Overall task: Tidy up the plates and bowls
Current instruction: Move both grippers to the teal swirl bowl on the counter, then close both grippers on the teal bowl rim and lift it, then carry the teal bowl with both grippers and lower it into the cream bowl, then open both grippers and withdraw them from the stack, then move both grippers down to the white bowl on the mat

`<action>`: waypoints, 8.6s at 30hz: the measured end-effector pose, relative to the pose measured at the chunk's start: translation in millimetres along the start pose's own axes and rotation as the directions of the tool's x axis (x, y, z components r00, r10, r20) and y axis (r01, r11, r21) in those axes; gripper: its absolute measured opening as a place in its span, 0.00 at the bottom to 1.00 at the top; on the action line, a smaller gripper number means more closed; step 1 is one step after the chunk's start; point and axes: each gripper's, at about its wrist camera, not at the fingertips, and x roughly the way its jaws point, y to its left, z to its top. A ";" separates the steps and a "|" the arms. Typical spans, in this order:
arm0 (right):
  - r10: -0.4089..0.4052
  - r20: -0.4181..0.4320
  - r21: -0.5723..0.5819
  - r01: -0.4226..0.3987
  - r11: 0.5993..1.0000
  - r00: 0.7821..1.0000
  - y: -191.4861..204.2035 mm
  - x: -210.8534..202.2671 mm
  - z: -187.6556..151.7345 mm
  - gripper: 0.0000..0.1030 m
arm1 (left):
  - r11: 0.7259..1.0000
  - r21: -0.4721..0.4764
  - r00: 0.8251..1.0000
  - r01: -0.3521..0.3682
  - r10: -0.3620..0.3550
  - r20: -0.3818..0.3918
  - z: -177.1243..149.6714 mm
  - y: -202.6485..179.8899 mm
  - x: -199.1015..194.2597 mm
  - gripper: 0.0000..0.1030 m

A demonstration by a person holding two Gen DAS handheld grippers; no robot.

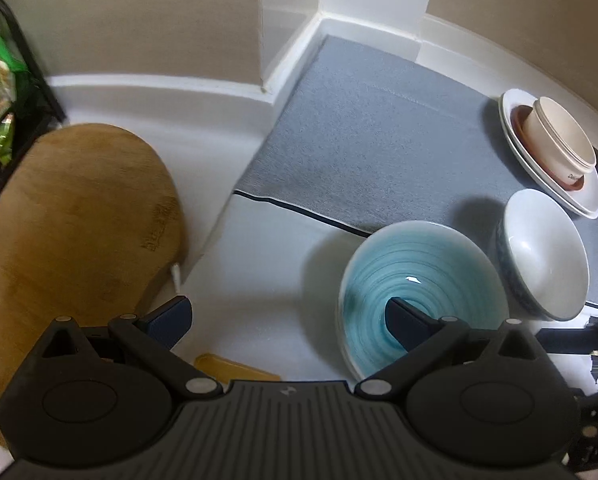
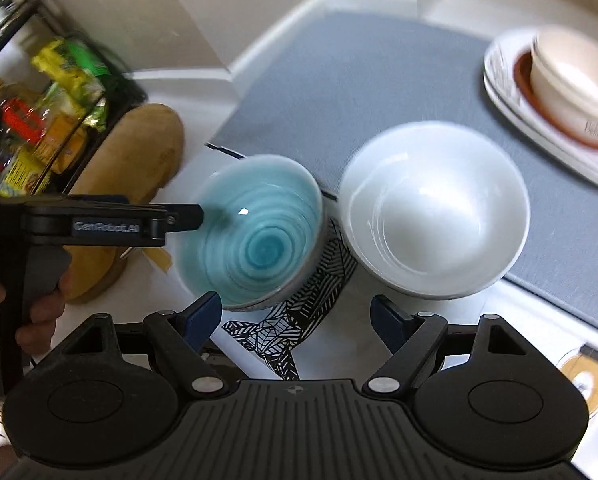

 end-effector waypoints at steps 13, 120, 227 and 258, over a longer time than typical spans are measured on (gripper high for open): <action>-0.007 -0.052 0.083 0.011 0.996 0.999 -7.7 32.8 6.2 0.81 | 0.998 0.043 0.996 -0.036 0.040 -0.076 11.0 -14.3 35.0 1.00; -0.387 0.234 0.361 0.290 0.886 0.892 -244.6 -65.5 134.8 0.11 | 0.903 0.338 0.960 0.266 -0.280 -0.007 212.9 -294.9 76.0 0.13; -0.438 0.258 0.211 0.392 0.895 0.861 -54.4 -28.8 12.0 0.87 | 0.968 0.235 0.997 0.082 -0.079 -0.023 63.9 -117.3 38.3 1.00; -0.433 0.135 0.220 0.399 0.890 0.891 -82.5 15.9 29.5 0.87 | 0.960 0.255 0.990 0.112 -0.086 -0.113 73.7 -124.3 80.9 1.00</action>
